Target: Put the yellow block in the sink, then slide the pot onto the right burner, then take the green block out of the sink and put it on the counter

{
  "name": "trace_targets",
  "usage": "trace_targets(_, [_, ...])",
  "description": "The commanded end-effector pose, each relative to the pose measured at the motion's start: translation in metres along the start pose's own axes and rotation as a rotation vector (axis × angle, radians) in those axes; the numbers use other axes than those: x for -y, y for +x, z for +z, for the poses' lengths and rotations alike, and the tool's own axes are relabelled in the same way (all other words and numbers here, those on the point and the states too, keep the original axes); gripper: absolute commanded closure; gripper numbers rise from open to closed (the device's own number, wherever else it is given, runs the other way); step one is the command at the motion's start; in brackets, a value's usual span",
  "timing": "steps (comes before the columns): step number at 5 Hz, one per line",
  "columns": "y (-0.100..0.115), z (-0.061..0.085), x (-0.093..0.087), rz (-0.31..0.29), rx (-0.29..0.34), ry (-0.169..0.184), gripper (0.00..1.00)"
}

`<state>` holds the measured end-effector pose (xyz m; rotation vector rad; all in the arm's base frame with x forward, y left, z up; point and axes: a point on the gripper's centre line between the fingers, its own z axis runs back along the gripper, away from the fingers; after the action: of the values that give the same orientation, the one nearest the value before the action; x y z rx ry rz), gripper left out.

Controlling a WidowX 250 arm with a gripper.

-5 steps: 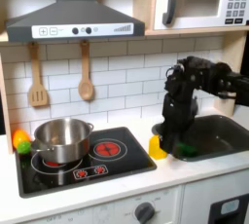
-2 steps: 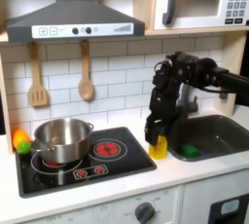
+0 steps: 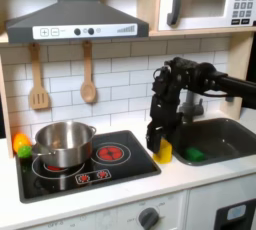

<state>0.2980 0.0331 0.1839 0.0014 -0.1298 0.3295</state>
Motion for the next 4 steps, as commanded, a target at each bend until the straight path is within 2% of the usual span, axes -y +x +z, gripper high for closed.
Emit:
trace_targets(1, [-0.0036, 0.0007, 0.0093, 0.000, -0.005, -0.034, 0.00])
trace_targets(4, [-0.0049, -0.0047, 0.0126, 0.003, -0.015, -0.028, 0.00])
